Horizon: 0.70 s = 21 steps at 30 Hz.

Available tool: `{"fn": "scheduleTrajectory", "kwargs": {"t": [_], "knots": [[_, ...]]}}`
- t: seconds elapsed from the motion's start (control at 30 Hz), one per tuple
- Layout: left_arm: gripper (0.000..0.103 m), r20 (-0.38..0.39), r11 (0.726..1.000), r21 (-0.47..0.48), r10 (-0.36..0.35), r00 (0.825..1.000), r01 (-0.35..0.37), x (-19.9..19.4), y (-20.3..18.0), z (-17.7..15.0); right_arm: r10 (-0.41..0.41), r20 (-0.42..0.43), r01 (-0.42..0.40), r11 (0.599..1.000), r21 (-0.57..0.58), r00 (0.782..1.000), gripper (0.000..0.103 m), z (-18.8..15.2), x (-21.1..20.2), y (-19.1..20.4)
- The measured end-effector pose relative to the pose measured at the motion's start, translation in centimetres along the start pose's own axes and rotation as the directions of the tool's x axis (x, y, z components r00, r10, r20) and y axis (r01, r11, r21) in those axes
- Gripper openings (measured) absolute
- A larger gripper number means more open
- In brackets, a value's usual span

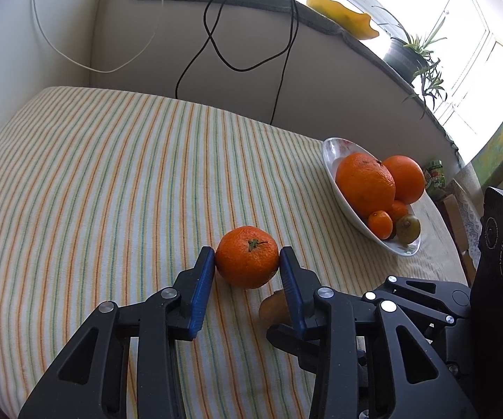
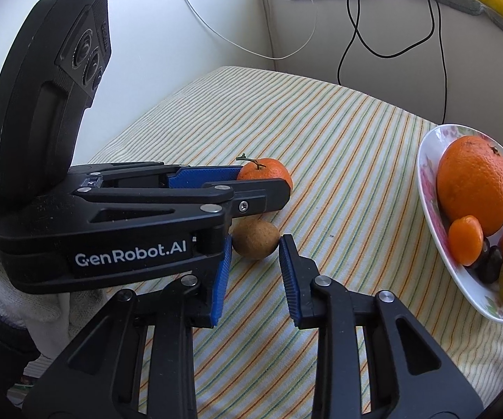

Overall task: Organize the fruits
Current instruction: 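Grasp the brown kiwi with the right tool while the left tool grasps the leafy tangerine, then carry the kiwi with the right tool while the left tool carries the tangerine over the plate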

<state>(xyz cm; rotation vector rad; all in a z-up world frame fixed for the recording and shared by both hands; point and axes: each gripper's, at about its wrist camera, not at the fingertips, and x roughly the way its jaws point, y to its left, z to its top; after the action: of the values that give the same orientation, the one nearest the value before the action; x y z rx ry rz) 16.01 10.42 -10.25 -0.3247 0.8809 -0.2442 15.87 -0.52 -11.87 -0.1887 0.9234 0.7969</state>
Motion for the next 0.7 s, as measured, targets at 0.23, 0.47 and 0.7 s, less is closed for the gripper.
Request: {"fn": "scheduleTrajectory", "kwargs": {"t": [0.23, 0.47, 0.7], "knots": [[0.036, 0.016, 1.0, 0.014, 0.005, 1.0, -0.005, -0.6, -0.8, 0.1, 0.003, 0.008, -0.003, 1.0, 0.002, 1.0, 0.029, -0.5, -0.9, -0.3], [0.036, 0.029, 1.0, 0.029, 0.004, 1.0, -0.005, -1.1, -1.7, 0.1, 0.007, 0.025, -0.007, 1.0, 0.004, 1.0, 0.029, -1.1, -2.3, -0.6], [0.036, 0.039, 0.999, 0.052, 0.001, 0.999, -0.003, -1.3, -3.2, 0.3, 0.001, 0.05, -0.002, 1.0, 0.019, 0.999, 0.029, -1.9, -4.5, -1.4]]}}
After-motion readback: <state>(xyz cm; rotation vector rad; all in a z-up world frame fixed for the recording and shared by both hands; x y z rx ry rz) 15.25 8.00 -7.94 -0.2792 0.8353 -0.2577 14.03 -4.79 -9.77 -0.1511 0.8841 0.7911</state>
